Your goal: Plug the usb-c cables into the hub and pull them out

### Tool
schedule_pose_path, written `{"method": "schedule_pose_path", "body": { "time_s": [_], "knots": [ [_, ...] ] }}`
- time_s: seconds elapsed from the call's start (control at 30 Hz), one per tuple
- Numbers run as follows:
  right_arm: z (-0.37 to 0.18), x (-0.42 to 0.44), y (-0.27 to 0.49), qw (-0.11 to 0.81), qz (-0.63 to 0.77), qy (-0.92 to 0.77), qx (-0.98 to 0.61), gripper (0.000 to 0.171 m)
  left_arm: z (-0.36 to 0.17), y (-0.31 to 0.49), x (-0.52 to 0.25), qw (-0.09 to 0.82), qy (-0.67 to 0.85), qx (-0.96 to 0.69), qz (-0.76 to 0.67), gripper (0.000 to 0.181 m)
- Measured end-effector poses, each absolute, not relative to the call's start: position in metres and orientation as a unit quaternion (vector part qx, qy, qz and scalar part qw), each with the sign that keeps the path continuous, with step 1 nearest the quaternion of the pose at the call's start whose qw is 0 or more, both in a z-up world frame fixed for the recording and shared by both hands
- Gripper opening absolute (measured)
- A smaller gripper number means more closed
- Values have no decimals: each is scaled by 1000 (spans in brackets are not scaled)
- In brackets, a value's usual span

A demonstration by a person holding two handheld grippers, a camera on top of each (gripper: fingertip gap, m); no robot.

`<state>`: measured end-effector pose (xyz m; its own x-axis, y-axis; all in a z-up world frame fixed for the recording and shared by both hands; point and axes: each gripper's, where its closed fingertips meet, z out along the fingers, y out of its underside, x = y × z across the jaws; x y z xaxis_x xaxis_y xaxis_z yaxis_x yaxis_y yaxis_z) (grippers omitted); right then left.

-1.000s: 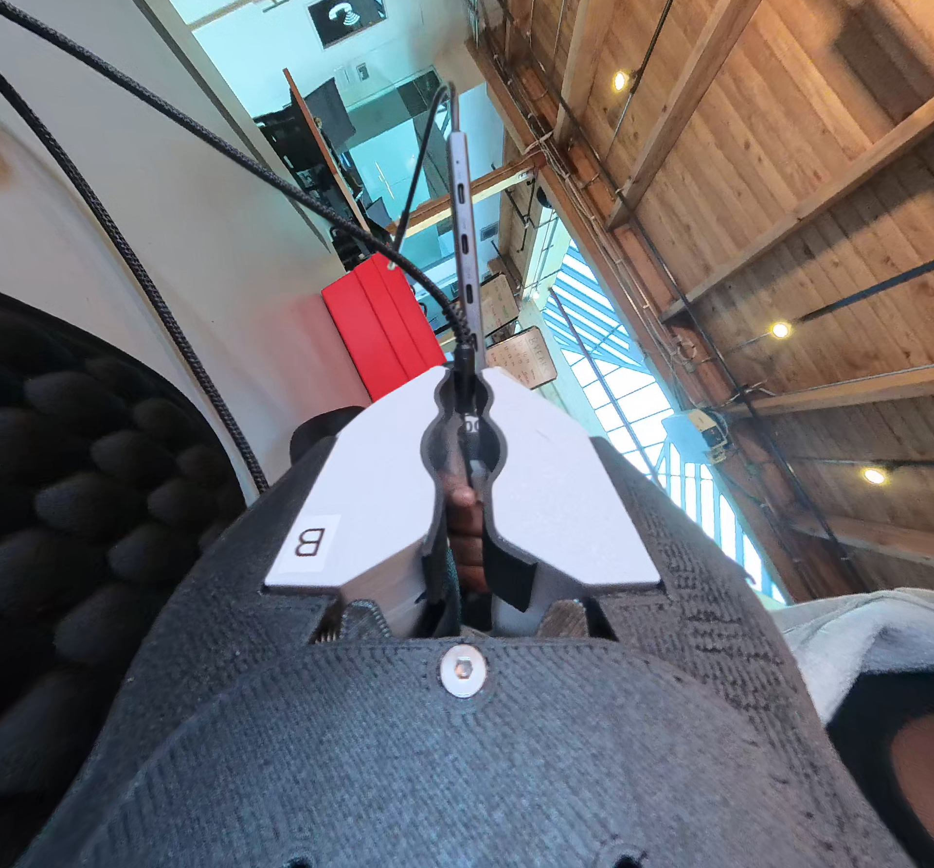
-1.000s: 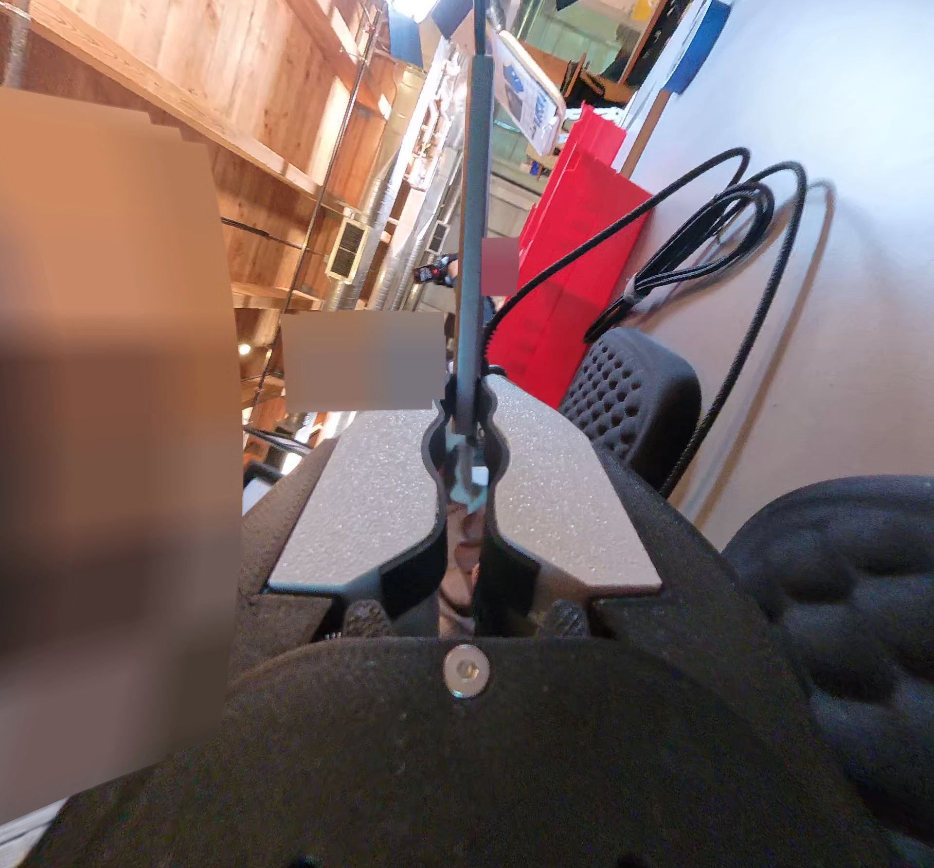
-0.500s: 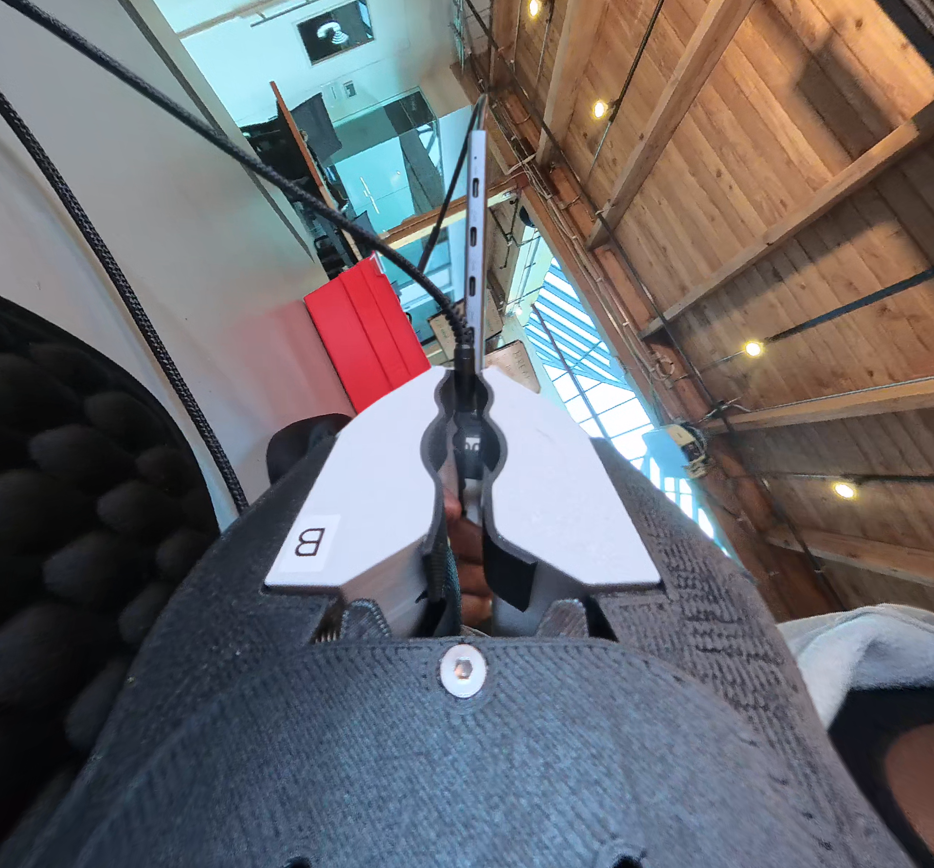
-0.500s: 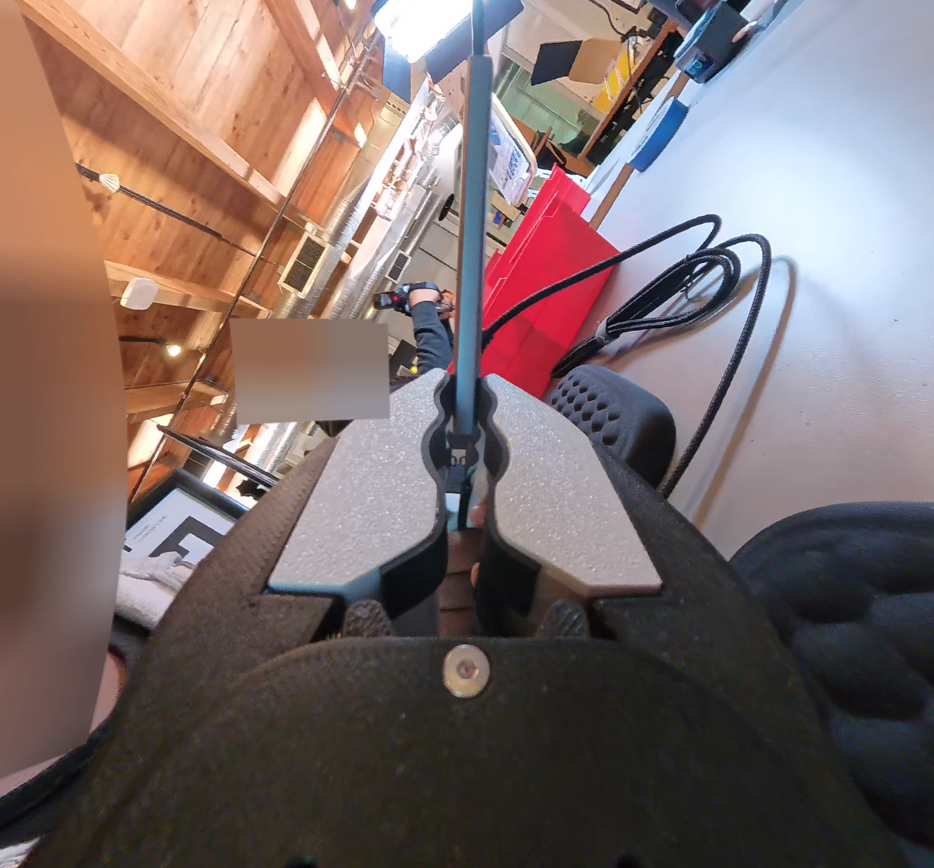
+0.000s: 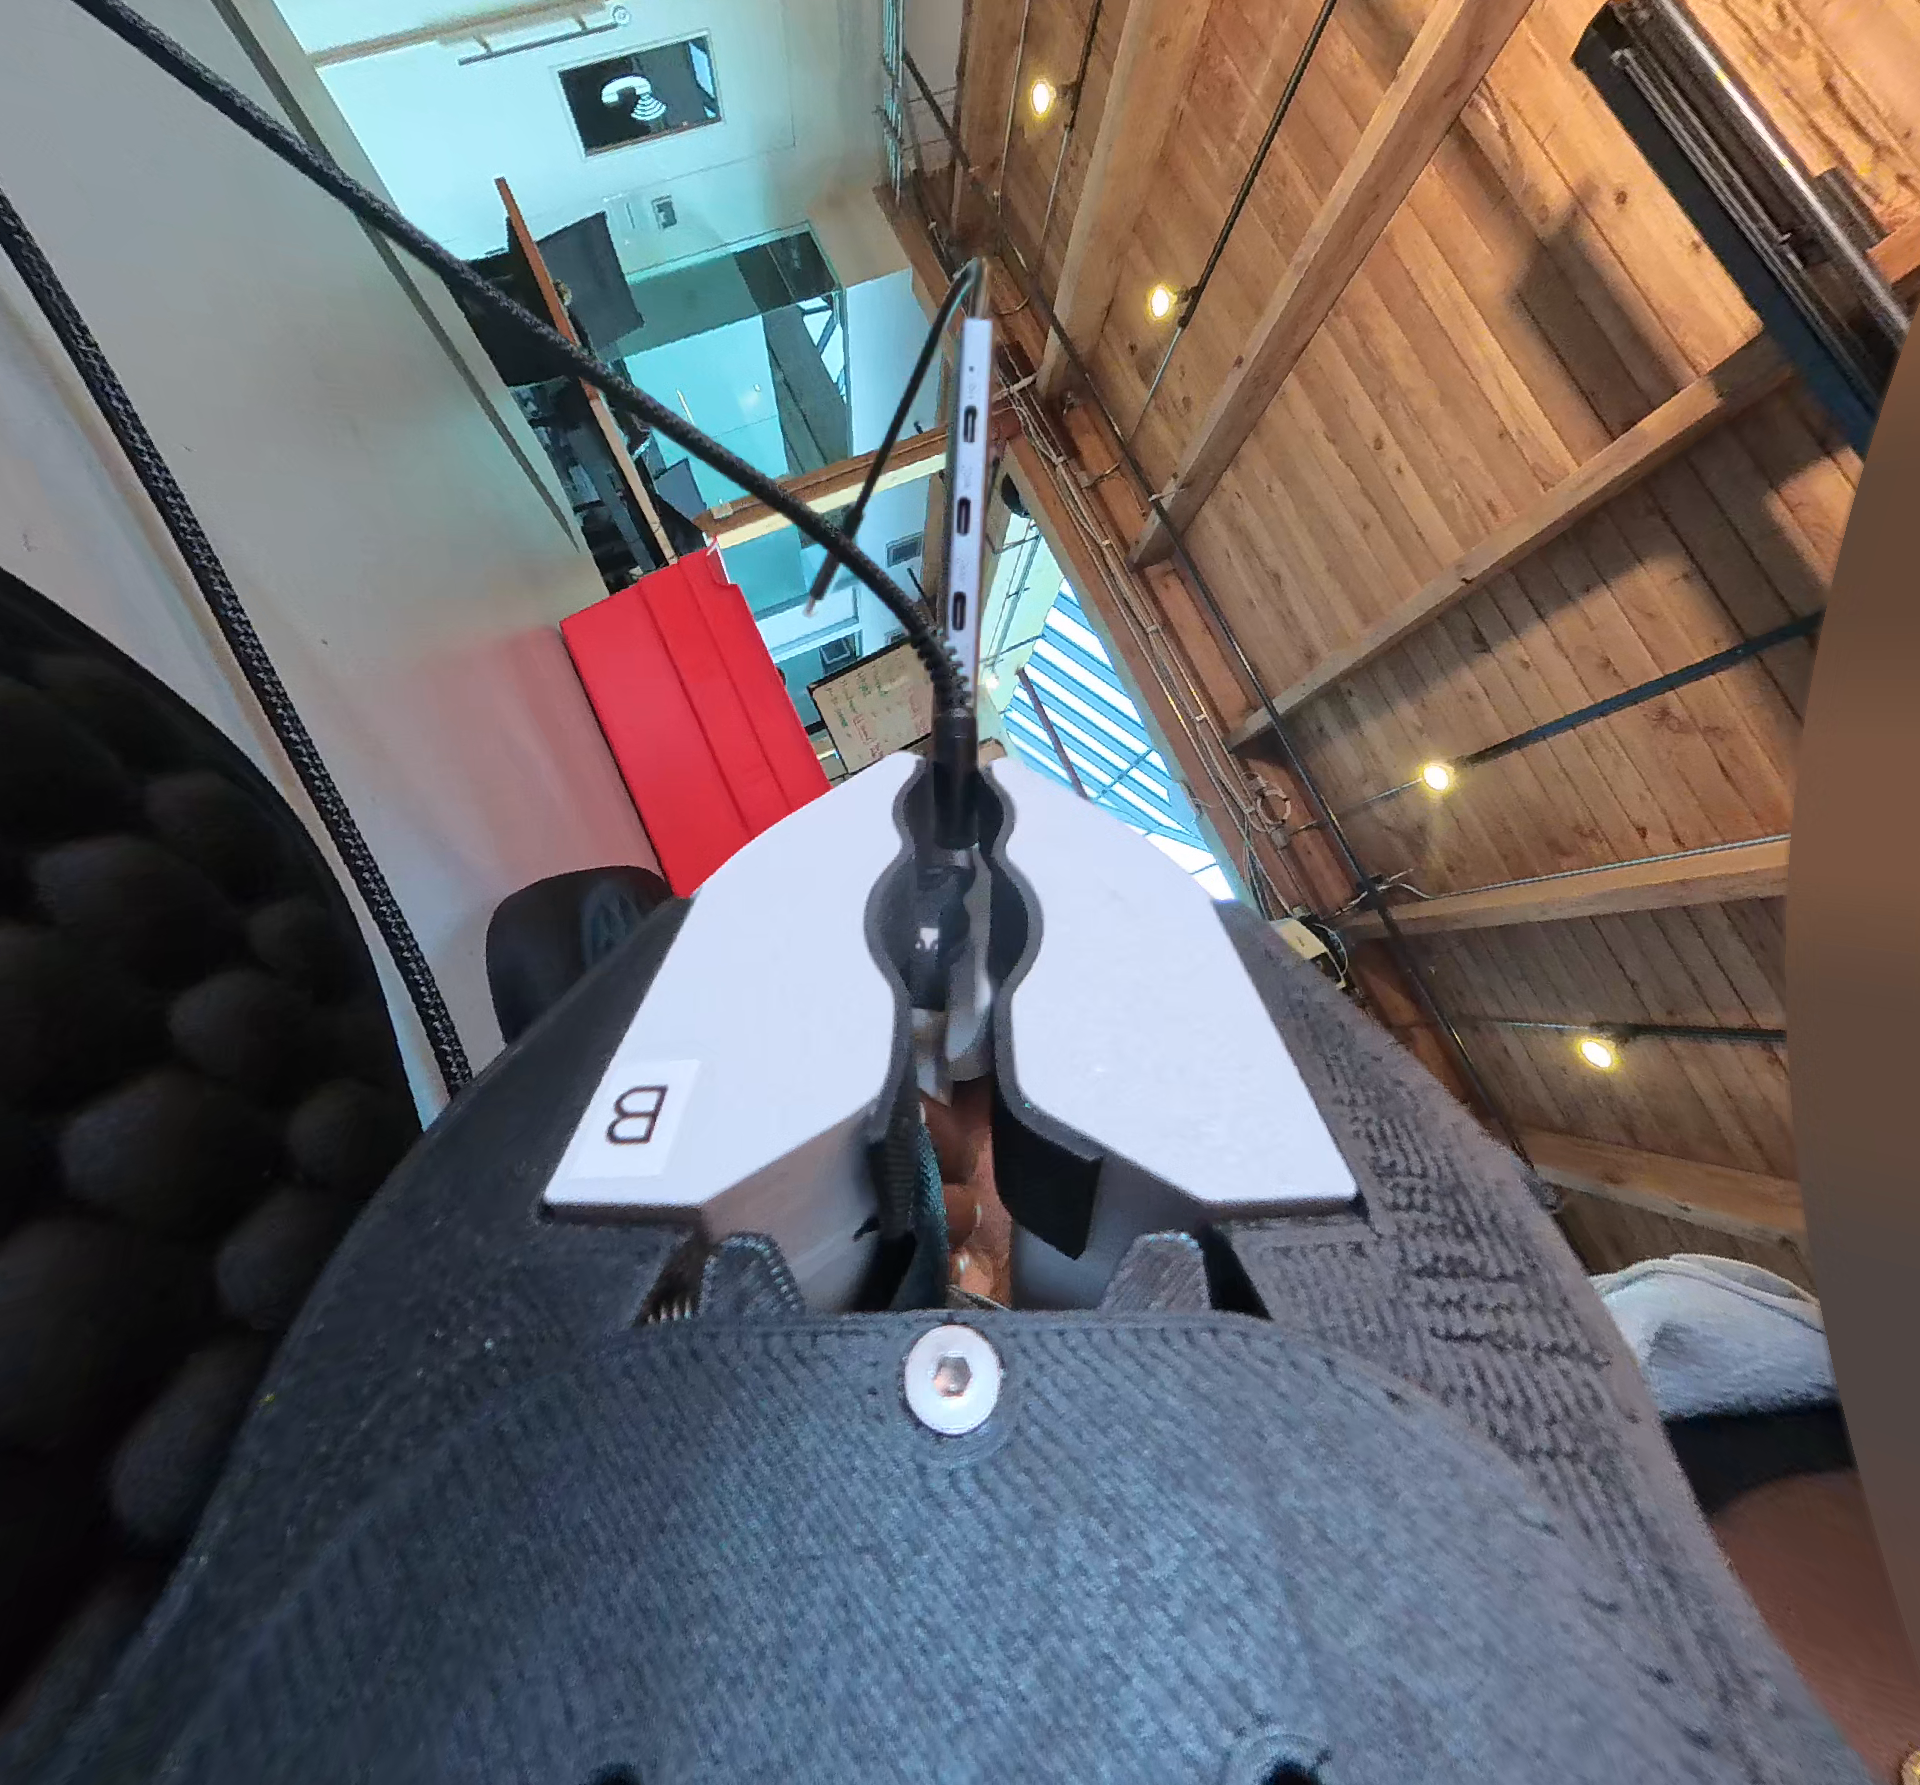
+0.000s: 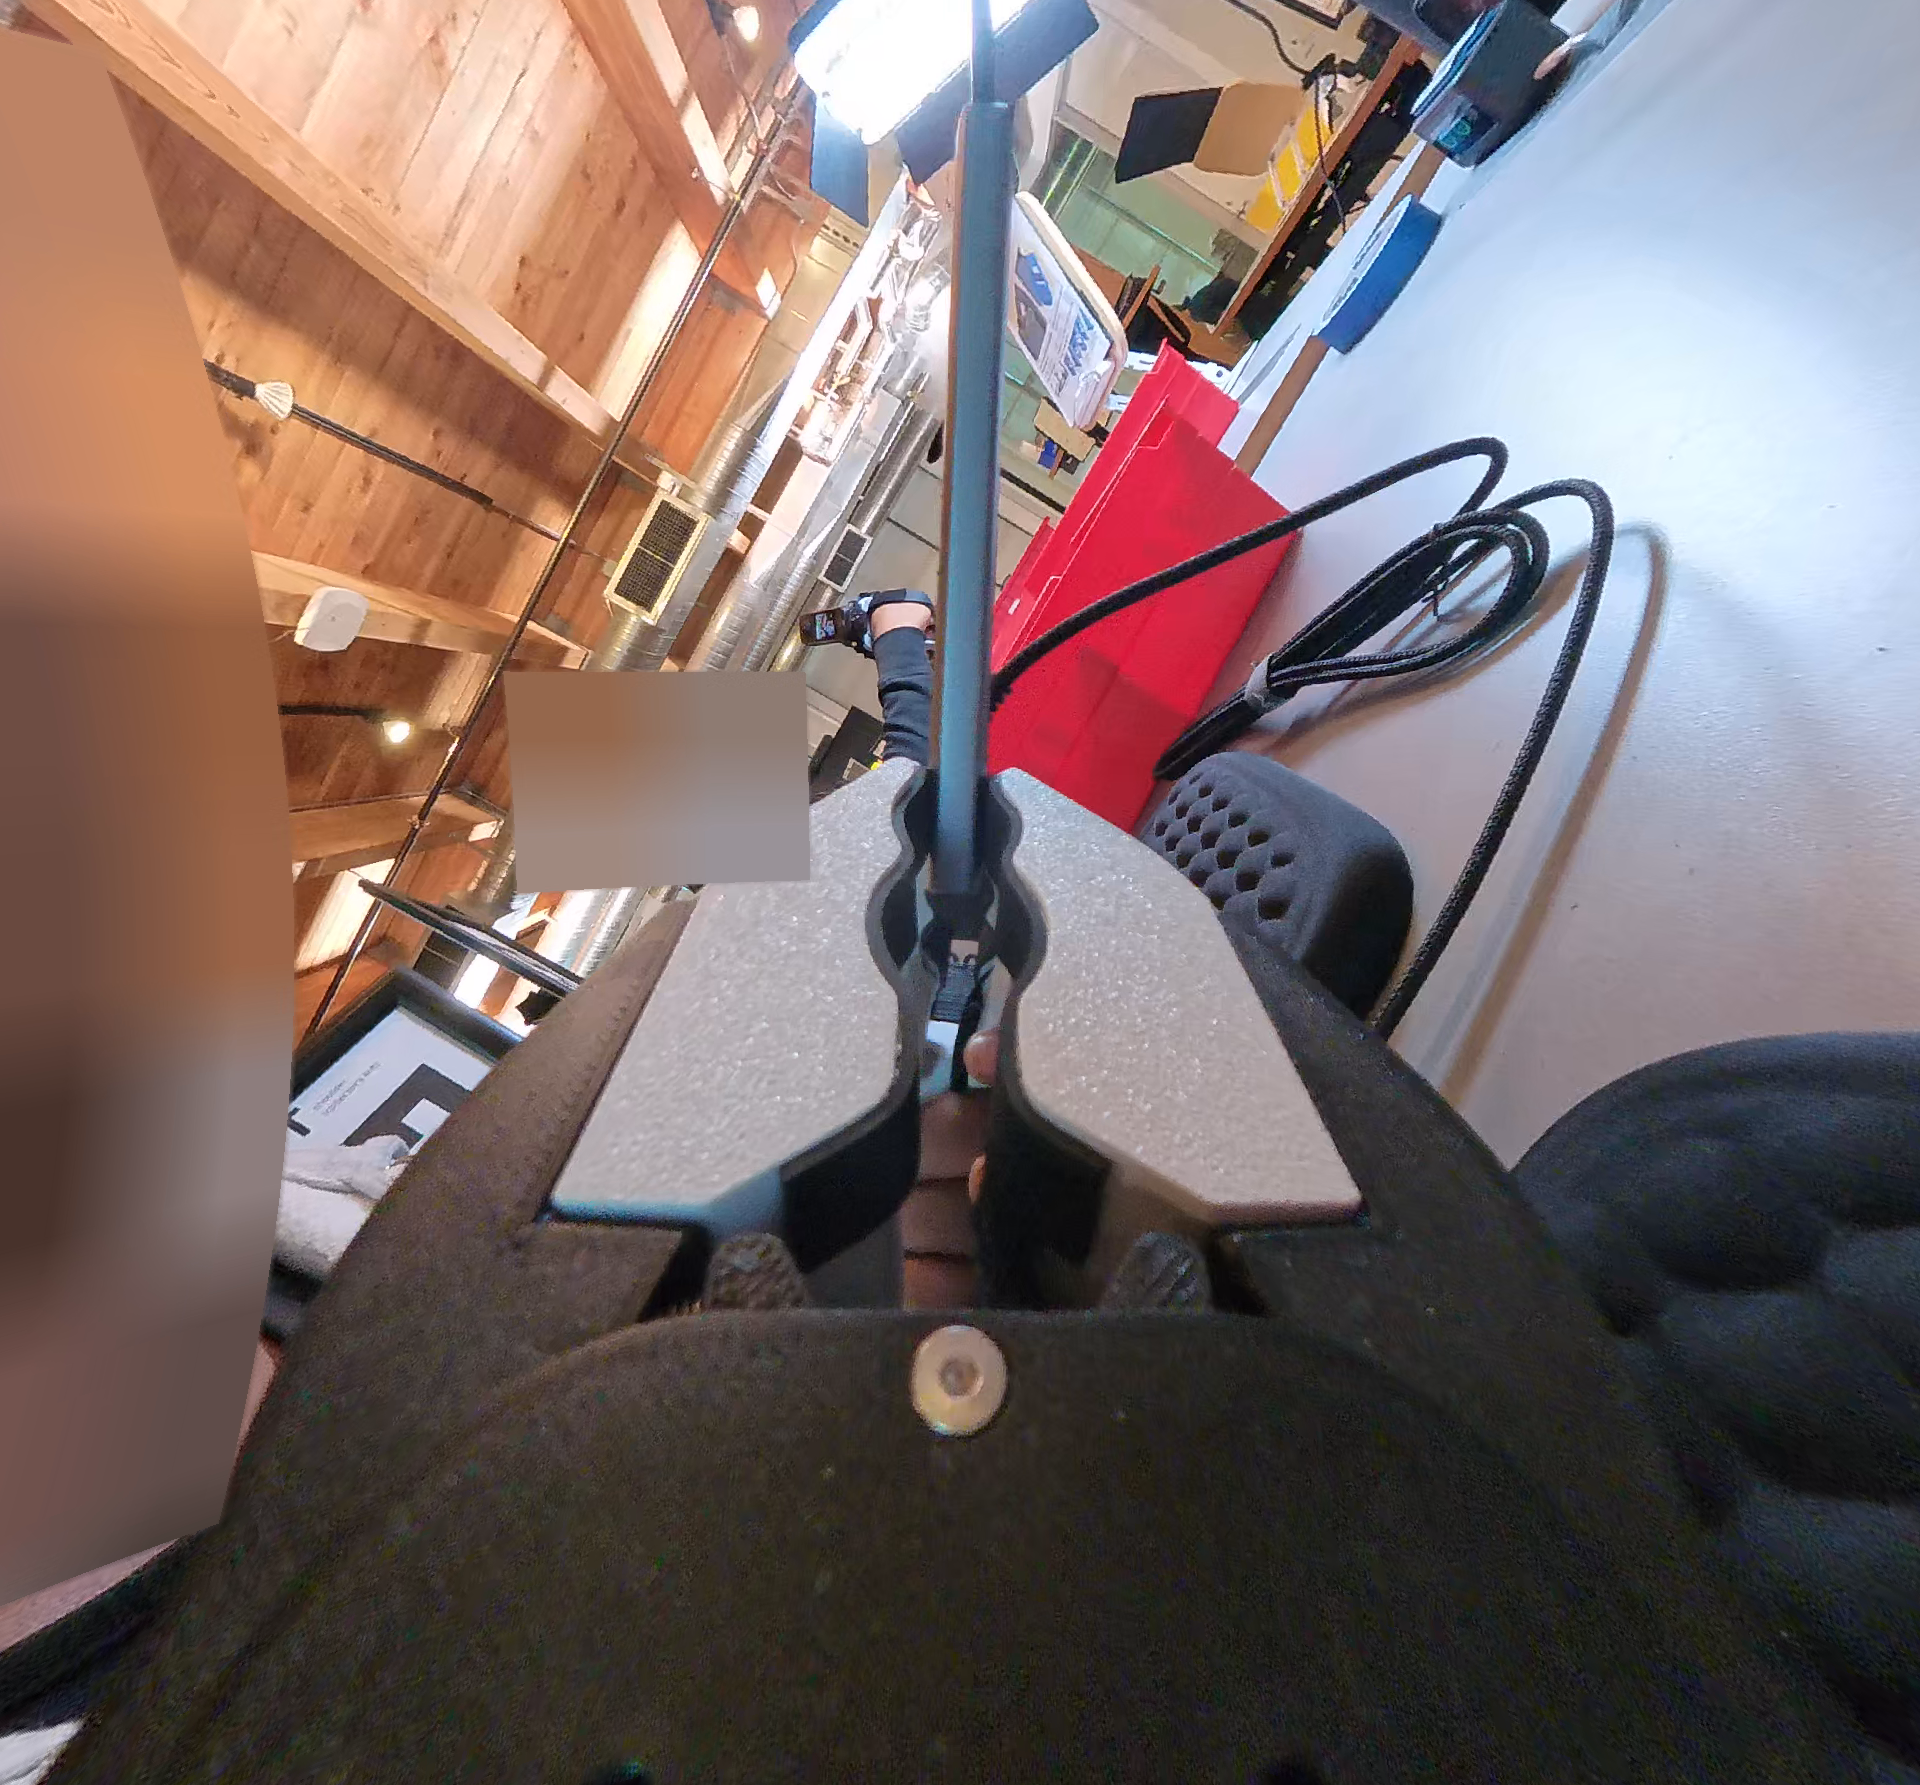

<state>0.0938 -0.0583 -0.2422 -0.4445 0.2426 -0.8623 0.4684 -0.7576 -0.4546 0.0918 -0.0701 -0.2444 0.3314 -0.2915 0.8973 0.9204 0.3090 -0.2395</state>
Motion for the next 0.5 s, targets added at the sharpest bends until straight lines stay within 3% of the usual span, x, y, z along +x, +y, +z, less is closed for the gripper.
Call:
{"method": "schedule_pose_path", "body": {
  "time_s": [0.5],
  "knots": [
    [-242, 93, -62, 75, -781, 338, 519, 9, -245, -67, 95, 716, -381, -425, -401, 9]
  ]
}}
